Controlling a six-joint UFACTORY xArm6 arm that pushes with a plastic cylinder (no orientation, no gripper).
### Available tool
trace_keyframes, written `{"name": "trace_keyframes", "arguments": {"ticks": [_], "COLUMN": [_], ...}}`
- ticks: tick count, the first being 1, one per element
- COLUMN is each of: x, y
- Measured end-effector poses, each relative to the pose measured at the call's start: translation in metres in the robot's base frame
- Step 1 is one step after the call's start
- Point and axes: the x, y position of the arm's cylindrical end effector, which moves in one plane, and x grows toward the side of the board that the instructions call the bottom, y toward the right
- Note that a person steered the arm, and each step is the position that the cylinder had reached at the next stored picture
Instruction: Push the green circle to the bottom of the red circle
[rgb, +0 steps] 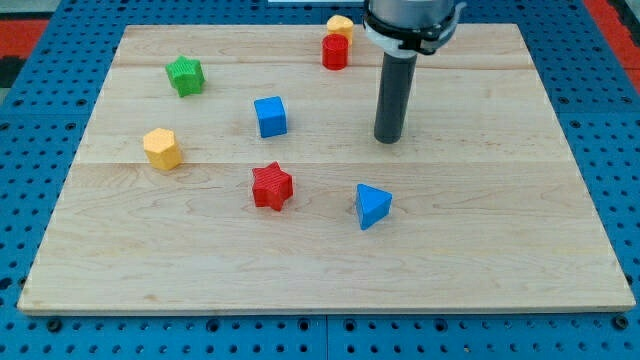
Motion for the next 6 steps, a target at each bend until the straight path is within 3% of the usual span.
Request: {"name": "trace_keyframes", "arguments": {"ticks": [1, 3, 5, 6], "x": [-0.020, -0.027, -0.039, -0.067], "y": [-0.005, 0.068, -0.004, -0.021]}}
